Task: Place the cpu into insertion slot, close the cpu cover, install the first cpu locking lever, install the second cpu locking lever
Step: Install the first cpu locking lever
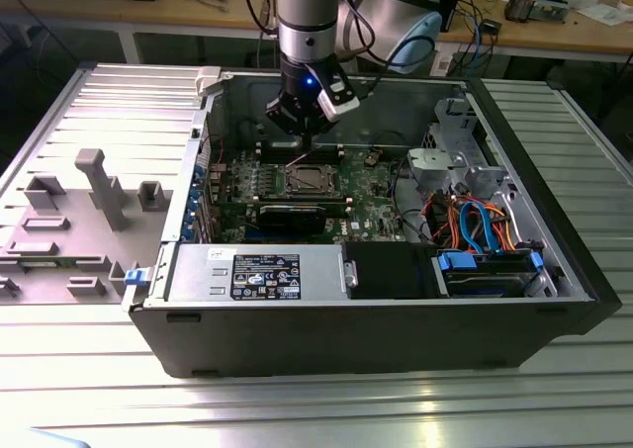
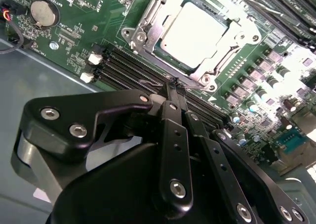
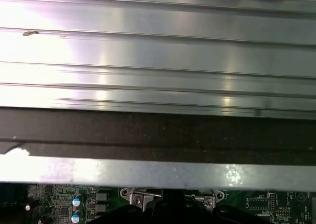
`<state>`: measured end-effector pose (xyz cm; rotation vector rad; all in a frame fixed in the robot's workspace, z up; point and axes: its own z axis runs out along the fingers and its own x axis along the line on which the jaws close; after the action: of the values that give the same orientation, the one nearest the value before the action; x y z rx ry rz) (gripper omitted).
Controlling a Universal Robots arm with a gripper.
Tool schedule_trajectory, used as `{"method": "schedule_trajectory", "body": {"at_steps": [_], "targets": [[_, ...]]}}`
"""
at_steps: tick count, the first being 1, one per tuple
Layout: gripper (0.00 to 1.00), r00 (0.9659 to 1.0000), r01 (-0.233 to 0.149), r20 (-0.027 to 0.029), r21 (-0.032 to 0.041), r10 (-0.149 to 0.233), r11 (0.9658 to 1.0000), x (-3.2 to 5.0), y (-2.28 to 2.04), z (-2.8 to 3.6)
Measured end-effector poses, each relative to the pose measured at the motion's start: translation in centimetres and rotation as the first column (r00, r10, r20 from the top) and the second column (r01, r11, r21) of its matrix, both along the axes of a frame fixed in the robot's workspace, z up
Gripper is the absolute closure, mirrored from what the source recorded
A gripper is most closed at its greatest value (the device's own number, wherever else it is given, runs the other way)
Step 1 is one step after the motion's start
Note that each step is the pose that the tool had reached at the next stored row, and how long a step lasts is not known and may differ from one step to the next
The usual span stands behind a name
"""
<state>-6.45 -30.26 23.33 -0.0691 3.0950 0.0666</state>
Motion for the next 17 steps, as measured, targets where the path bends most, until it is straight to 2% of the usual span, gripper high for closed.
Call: {"method": "schedule_trajectory", "body": {"at_steps": [9,17], "targets": [[0.89,0.9998,0.019,0.0000,0.0000,-0.019,0.9998,0.63,0.01,-0.24],[0.89,0.9988,0.049,0.0000,0.0000,-0.049,0.9988,1.55,0.01,-0.72]]}}
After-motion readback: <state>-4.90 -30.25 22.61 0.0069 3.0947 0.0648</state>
